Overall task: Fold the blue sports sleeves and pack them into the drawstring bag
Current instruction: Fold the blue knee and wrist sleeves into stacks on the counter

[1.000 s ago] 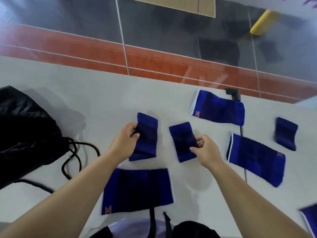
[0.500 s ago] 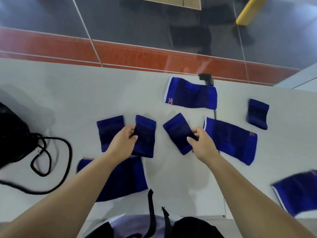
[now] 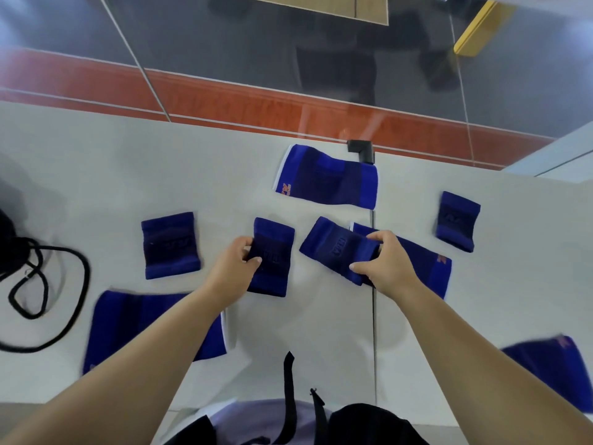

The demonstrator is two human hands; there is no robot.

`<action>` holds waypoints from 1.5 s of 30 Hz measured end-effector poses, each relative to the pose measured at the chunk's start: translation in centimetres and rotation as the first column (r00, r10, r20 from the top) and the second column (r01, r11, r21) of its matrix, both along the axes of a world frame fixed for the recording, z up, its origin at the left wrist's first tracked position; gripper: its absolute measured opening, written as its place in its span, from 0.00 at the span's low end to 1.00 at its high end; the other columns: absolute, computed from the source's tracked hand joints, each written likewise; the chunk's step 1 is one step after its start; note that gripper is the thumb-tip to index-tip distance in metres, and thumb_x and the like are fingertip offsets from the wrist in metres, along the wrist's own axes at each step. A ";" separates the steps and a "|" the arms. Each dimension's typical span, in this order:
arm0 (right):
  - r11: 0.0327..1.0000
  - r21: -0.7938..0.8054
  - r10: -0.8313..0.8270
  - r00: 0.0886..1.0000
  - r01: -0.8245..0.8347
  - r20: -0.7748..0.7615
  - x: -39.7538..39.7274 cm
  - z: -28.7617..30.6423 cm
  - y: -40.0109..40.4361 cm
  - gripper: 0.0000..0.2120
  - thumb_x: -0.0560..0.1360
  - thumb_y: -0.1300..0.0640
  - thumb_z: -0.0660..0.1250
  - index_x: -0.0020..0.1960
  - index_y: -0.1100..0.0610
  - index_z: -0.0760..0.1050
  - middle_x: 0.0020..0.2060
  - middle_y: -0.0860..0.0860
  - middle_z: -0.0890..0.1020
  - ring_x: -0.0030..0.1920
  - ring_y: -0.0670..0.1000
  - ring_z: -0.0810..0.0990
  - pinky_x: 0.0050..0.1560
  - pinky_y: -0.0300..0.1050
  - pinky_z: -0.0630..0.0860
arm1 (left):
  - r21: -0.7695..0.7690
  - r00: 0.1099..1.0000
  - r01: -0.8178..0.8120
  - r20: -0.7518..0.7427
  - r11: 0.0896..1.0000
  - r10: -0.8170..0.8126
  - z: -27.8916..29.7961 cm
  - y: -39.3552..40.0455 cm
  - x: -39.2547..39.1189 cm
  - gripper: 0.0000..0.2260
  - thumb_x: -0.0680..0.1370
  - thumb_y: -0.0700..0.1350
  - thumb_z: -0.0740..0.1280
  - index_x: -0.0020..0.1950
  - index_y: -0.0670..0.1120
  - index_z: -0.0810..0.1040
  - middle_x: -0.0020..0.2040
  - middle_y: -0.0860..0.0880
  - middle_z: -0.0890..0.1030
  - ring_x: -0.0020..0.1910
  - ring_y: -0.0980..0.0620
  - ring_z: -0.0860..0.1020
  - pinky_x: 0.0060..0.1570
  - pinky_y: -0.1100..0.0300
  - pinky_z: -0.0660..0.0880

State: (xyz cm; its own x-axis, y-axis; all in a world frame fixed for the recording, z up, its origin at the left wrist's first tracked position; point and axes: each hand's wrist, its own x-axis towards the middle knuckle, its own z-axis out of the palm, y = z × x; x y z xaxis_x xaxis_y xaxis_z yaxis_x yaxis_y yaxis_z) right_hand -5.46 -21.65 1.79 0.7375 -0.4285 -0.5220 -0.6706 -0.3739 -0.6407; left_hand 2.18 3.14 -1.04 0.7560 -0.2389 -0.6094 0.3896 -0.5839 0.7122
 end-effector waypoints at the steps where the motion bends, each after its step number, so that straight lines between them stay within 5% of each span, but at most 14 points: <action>1: 0.999 -0.029 -0.021 1.000 0.021 0.003 0.0 0.0 -0.2 0.24 0.68 0.63 0.75 0.56 0.54 0.66 0.48 0.50 0.75 0.43 0.46 0.75 0.35 0.39 0.73 | 0.001 1.000 0.009 -0.001 1.000 -0.009 0.0 -0.1 -0.1 0.10 0.80 0.39 0.61 0.57 0.51 0.70 0.55 0.47 0.80 0.53 0.48 0.79 0.55 0.49 0.77; 4: 0.993 -0.108 -0.039 0.999 0.043 0.035 0.0 -0.3 -0.5 0.16 0.71 0.61 0.72 0.52 0.55 0.67 0.42 0.48 0.74 0.38 0.45 0.73 0.32 0.36 0.67 | 0.003 1.000 0.027 0.007 1.000 -0.027 -0.1 -0.3 -0.4 0.09 0.80 0.39 0.60 0.56 0.52 0.70 0.53 0.48 0.79 0.52 0.48 0.79 0.55 0.47 0.78; 9: 0.992 -0.106 -0.061 0.990 0.075 0.125 0.1 -0.5 -0.4 0.06 0.77 0.59 0.66 0.52 0.54 0.70 0.43 0.47 0.76 0.40 0.46 0.75 0.34 0.36 0.71 | -0.001 1.000 0.030 0.000 1.000 -0.030 -0.1 0.0 -0.2 0.09 0.80 0.39 0.60 0.56 0.52 0.70 0.52 0.48 0.79 0.53 0.47 0.79 0.54 0.48 0.78; 14: 0.993 -0.101 -0.048 0.992 0.060 0.114 0.4 -0.6 -0.1 0.09 0.79 0.58 0.61 0.59 0.57 0.71 0.49 0.49 0.77 0.45 0.47 0.76 0.37 0.36 0.71 | 0.019 0.999 0.051 0.010 0.999 -0.052 -0.2 0.4 0.4 0.08 0.80 0.39 0.59 0.56 0.51 0.70 0.53 0.48 0.78 0.52 0.49 0.78 0.51 0.53 0.77; 17: 0.996 -0.081 -0.012 0.993 0.021 0.122 0.8 -0.2 0.0 0.12 0.79 0.59 0.61 0.62 0.58 0.73 0.54 0.52 0.79 0.54 0.52 0.77 0.48 0.41 0.74 | 0.029 0.998 0.055 0.016 0.998 -0.056 -0.2 0.8 0.7 0.08 0.80 0.38 0.59 0.57 0.49 0.71 0.52 0.49 0.77 0.51 0.50 0.77 0.43 0.61 0.74; 23: 0.978 0.192 -0.106 0.986 0.080 0.131 2.0 1.9 1.1 0.08 0.79 0.62 0.61 0.50 0.50 0.75 0.48 0.52 0.81 0.49 0.51 0.79 0.45 0.49 0.78 | 0.021 0.999 0.045 -0.022 0.999 -0.045 0.0 1.4 1.3 0.07 0.81 0.39 0.58 0.56 0.48 0.72 0.52 0.48 0.78 0.51 0.49 0.78 0.43 0.59 0.76; 27: 0.700 0.602 -0.490 0.872 0.383 0.015 2.8 2.2 2.4 0.09 0.75 0.68 0.64 0.51 0.57 0.74 0.49 0.56 0.81 0.47 0.56 0.82 0.43 0.51 0.81 | -0.025 0.993 -0.028 -0.117 0.999 0.025 0.1 1.3 1.6 0.07 0.81 0.40 0.58 0.47 0.50 0.72 0.50 0.46 0.80 0.52 0.43 0.79 0.55 0.41 0.77; 31: 0.556 0.722 -0.514 0.853 0.412 -0.090 2.9 0.9 5.5 0.15 0.73 0.74 0.63 0.55 0.60 0.72 0.48 0.60 0.81 0.44 0.57 0.82 0.36 0.49 0.82 | -0.081 0.974 -0.106 -0.209 0.991 0.087 -0.1 0.8 1.5 0.07 0.81 0.41 0.57 0.48 0.50 0.72 0.52 0.41 0.79 0.55 0.38 0.78 0.55 0.37 0.76; 35: 0.450 0.793 -0.464 0.866 0.411 -0.186 2.2 -0.4 8.7 0.19 0.74 0.72 0.64 0.61 0.58 0.71 0.55 0.59 0.80 0.50 0.58 0.82 0.45 0.53 0.82 | -0.156 0.949 -0.187 -0.285 0.970 0.137 0.0 0.1 0.9 0.07 0.82 0.40 0.54 0.53 0.45 0.72 0.53 0.40 0.78 0.53 0.39 0.79 0.49 0.45 0.79; 38: 0.652 0.648 -0.332 0.917 0.394 -0.223 1.2 -1.3 9.5 0.12 0.76 0.58 0.67 0.59 0.55 0.73 0.55 0.55 0.81 0.54 0.57 0.80 0.52 0.55 0.81 | -0.147 0.949 -0.180 -0.284 0.973 0.133 -0.3 0.2 0.7 0.08 0.82 0.40 0.54 0.55 0.43 0.73 0.55 0.37 0.79 0.53 0.37 0.79 0.47 0.47 0.80; 40: 0.815 0.465 -0.279 0.938 0.345 -0.207 0.7 -1.7 9.3 0.10 0.77 0.50 0.65 0.52 0.57 0.75 0.47 0.53 0.81 0.48 0.53 0.79 0.48 0.50 0.80 | -0.123 0.956 -0.146 -0.271 0.982 0.108 -0.2 0.5 0.7 0.09 0.82 0.40 0.54 0.52 0.44 0.73 0.54 0.38 0.79 0.53 0.37 0.79 0.49 0.45 0.80; 42: 0.927 0.270 -0.229 0.963 0.260 -0.140 0.3 -2.1 8.5 0.14 0.78 0.51 0.63 0.38 0.59 0.69 0.34 0.53 0.73 0.35 0.50 0.72 0.35 0.43 0.70 | -0.105 0.964 -0.105 -0.253 0.989 0.076 -0.3 0.7 0.6 0.10 0.82 0.40 0.54 0.49 0.46 0.75 0.52 0.39 0.81 0.53 0.37 0.80 0.52 0.40 0.79; 45: 0.998 0.018 -0.051 0.998 0.052 -0.039 -0.1 -2.2 7.4 0.09 0.78 0.57 0.64 0.39 0.56 0.68 0.34 0.47 0.71 0.34 0.46 0.70 0.33 0.38 0.65 | -0.064 0.981 -0.031 -0.194 0.997 0.018 -0.3 0.9 0.6 0.09 0.81 0.41 0.56 0.49 0.48 0.76 0.51 0.40 0.82 0.50 0.39 0.81 0.51 0.40 0.79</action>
